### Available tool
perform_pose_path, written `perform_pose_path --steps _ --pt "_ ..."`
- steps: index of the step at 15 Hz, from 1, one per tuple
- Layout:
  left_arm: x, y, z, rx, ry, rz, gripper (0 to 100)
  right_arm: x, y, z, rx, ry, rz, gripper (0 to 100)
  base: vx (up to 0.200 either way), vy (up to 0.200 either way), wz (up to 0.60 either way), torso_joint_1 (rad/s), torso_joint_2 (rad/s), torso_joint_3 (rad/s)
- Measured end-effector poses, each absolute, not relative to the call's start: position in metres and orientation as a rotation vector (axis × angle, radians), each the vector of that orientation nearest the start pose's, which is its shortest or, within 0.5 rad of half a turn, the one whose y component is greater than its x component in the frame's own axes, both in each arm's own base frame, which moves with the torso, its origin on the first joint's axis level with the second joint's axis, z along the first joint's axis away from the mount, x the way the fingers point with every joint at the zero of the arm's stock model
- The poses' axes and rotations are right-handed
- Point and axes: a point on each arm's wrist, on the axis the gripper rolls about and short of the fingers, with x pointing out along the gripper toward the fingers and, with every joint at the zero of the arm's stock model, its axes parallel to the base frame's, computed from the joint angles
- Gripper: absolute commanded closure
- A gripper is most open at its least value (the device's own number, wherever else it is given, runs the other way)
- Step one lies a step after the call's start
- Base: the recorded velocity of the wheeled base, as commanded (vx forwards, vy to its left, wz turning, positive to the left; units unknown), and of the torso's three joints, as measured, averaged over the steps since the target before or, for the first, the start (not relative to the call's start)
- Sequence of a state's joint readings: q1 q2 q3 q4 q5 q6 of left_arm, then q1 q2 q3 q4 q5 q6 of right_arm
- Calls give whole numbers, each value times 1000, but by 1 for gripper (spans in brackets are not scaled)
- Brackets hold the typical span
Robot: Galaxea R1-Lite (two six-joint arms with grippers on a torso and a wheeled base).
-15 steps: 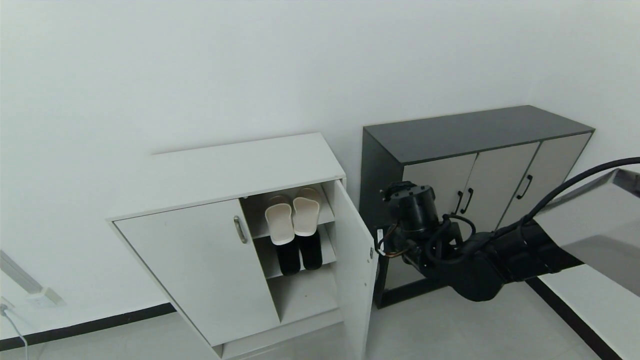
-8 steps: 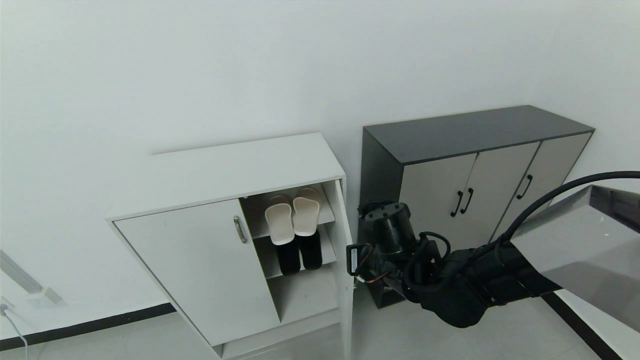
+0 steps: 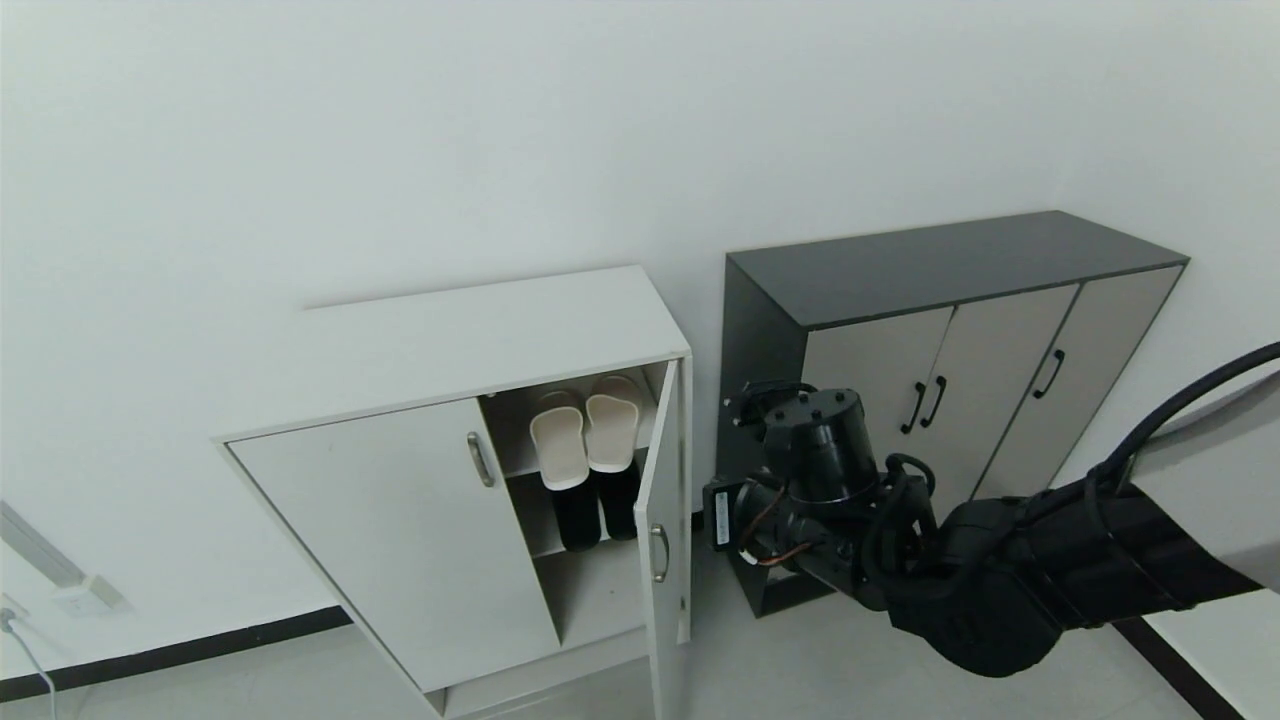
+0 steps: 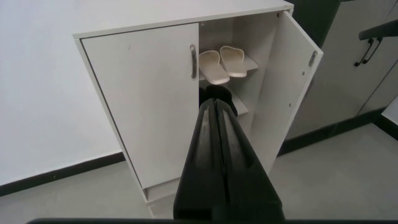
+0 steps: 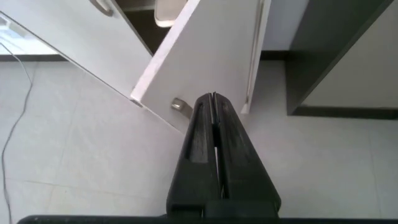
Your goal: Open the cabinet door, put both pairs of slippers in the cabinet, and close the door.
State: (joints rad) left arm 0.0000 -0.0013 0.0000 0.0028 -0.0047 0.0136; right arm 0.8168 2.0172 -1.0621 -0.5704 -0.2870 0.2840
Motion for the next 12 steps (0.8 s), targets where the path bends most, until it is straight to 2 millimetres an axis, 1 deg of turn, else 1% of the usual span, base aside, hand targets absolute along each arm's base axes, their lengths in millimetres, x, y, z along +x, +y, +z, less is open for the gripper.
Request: perform_pose_path --steps 1,4,8,12 --pt "-23 0 75 14 1 -5 100 267 276 136 59 390 477 100 0 0 0 0 0 0" --pt "-23 0 75 14 1 -5 100 262 275 137 51 383 492 100 0 0 600 2 2 -1" --pt "-23 0 75 14 1 -5 100 260 274 136 51 387 497 100 0 0 600 1 2 2" --pt "-23 0 75 14 1 -5 100 260 272 134 60 384 523 100 0 0 0 0 0 0"
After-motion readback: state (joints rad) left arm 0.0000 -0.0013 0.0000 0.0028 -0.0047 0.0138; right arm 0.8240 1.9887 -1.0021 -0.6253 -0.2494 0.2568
